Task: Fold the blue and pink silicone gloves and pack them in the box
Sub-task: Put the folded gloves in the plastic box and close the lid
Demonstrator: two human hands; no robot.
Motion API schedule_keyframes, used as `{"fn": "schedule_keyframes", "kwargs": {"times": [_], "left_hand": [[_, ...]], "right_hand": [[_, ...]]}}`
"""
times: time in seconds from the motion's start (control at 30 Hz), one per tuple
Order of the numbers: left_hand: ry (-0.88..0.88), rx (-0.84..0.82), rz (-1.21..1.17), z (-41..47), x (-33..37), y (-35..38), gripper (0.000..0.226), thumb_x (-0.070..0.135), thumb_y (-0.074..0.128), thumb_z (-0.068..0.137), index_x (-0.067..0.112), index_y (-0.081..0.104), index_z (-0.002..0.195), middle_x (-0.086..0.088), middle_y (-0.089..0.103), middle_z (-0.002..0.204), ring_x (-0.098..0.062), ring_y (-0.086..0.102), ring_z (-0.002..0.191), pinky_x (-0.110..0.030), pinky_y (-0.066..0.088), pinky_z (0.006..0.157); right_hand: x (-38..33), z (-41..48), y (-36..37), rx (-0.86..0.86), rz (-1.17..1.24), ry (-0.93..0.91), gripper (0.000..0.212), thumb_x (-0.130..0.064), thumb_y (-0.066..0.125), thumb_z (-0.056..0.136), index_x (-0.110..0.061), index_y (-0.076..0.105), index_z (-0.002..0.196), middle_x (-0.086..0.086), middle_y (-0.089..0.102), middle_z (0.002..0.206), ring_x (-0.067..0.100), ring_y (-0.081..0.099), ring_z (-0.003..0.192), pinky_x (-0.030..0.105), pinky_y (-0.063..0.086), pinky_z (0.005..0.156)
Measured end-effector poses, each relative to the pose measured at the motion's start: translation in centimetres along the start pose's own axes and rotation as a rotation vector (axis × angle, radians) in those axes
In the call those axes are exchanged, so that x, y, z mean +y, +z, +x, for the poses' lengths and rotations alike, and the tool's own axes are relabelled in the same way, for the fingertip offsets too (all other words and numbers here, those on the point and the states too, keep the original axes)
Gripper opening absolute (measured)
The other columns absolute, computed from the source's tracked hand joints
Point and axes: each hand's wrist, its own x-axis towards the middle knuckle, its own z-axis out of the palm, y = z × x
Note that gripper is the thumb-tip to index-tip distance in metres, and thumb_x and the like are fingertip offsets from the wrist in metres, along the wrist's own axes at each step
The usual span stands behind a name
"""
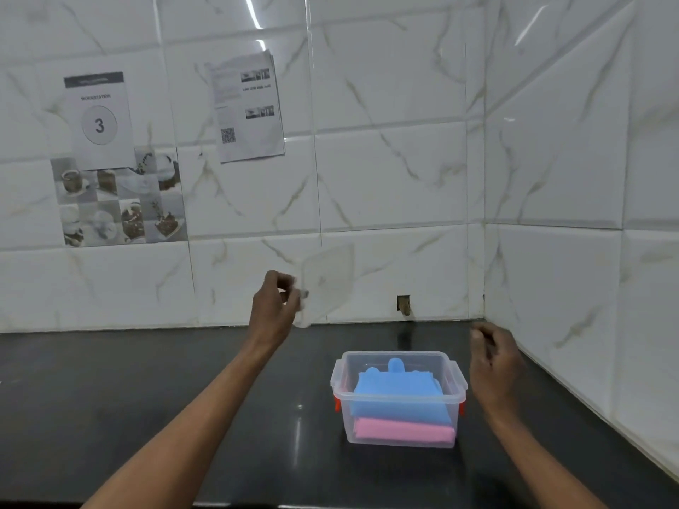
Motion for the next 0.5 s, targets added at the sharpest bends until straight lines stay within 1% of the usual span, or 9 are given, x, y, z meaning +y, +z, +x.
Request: {"fn": "schedule_keyframes", "kwargs": {"times": [0.07, 0.13, 0.2, 0.23, 0.27, 0.33, 0.4, 0.47, 0.5], "left_hand": [[-0.161, -0.056, -0.274, 0.1, 1.3, 0.9, 0.013, 0.003, 0.051, 0.094, 0.0, 0.051, 0.106, -0.021, 0.058, 0.107, -0.024, 0.074, 0.09, -0.044, 0.061, 0.076], [-0.296, -0.109, -0.469, -0.2, 2.2, 1.8, 0.017, -0.004, 0.049, 0.094, -0.006, 0.05, 0.111, -0.025, 0.057, 0.104, -0.031, 0.074, 0.09, -0.046, 0.061, 0.076], [-0.403, -0.171, -0.583, -0.8, 2.9, 2.7, 0.018, -0.008, 0.047, 0.095, -0.01, 0.05, 0.113, -0.023, 0.057, 0.098, -0.034, 0.074, 0.089, -0.044, 0.062, 0.073], [-0.447, -0.204, -0.614, -1.1, 3.0, 3.0, 0.02, -0.009, 0.047, 0.095, -0.013, 0.049, 0.115, -0.023, 0.058, 0.099, -0.035, 0.074, 0.09, -0.043, 0.062, 0.072], [-0.481, -0.236, -0.63, -1.3, 3.1, 3.3, 0.024, -0.009, 0.046, 0.096, -0.015, 0.048, 0.118, -0.025, 0.059, 0.104, -0.035, 0.074, 0.09, -0.043, 0.062, 0.072], [-0.544, -0.27, -0.648, -1.8, 2.8, 3.6, 0.026, -0.01, 0.045, 0.095, -0.017, 0.048, 0.12, -0.028, 0.061, 0.111, -0.033, 0.074, 0.087, -0.043, 0.062, 0.072], [-0.602, -0.258, -0.632, -2.2, 2.3, 3.7, 0.022, -0.01, 0.046, 0.095, -0.017, 0.053, 0.115, -0.026, 0.063, 0.102, -0.032, 0.074, 0.077, -0.043, 0.062, 0.071], [-0.637, -0.203, -0.493, -2.9, 1.6, 4.0, 0.017, -0.006, 0.049, 0.096, -0.016, 0.059, 0.105, -0.026, 0.063, 0.093, -0.03, 0.068, 0.067, -0.041, 0.06, 0.068], [-0.639, -0.17, -0.411, -3.4, 1.3, 4.3, 0.017, -0.001, 0.05, 0.097, -0.012, 0.063, 0.092, -0.023, 0.062, 0.084, -0.027, 0.062, 0.062, -0.039, 0.058, 0.064]], "right_hand": [[-2.2, 1.3, 0.9, -0.09, 0.038, 0.023, 0.017, -0.02, 0.054, 0.096, -0.017, 0.061, 0.111, 0.0, 0.062, 0.107, 0.014, 0.06, 0.096, 0.005, 0.04, 0.074], [-4.1, 2.5, 1.9, -0.229, 0.037, 0.081, 0.037, -0.035, 0.05, 0.097, -0.016, 0.051, 0.129, 0.0, 0.055, 0.128, 0.013, 0.055, 0.113, 0.014, 0.042, 0.084], [-5.5, 3.5, 2.8, -0.371, 0.008, 0.197, 0.054, -0.046, 0.042, 0.098, -0.016, 0.036, 0.143, 0.003, 0.044, 0.145, 0.02, 0.049, 0.127, 0.028, 0.041, 0.096], [-5.9, 4.0, 3.2, -0.425, -0.014, 0.264, 0.058, -0.048, 0.039, 0.098, -0.016, 0.031, 0.146, 0.006, 0.041, 0.149, 0.024, 0.047, 0.13, 0.033, 0.039, 0.098], [-6.1, 4.3, 3.4, -0.458, -0.025, 0.324, 0.058, -0.048, 0.038, 0.099, -0.015, 0.03, 0.146, 0.008, 0.041, 0.149, 0.028, 0.048, 0.129, 0.035, 0.038, 0.097], [-6.0, 4.6, 3.3, -0.448, -0.019, 0.386, 0.051, -0.041, 0.039, 0.1, -0.012, 0.039, 0.142, 0.012, 0.05, 0.141, 0.03, 0.055, 0.119, 0.031, 0.039, 0.088], [-5.7, 4.4, 2.6, -0.404, -0.052, 0.37, 0.041, -0.031, 0.045, 0.097, -0.008, 0.052, 0.13, 0.013, 0.064, 0.124, 0.03, 0.062, 0.105, 0.029, 0.044, 0.078], [-5.6, 3.4, 1.8, -0.392, -0.093, 0.337, 0.03, -0.026, 0.053, 0.092, -0.002, 0.064, 0.108, 0.012, 0.07, 0.097, 0.029, 0.065, 0.084, 0.031, 0.049, 0.064], [-5.5, 2.9, 1.5, -0.395, -0.139, 0.309, 0.027, -0.024, 0.055, 0.09, 0.001, 0.065, 0.09, 0.011, 0.067, 0.08, 0.028, 0.062, 0.07, 0.03, 0.047, 0.057]]}}
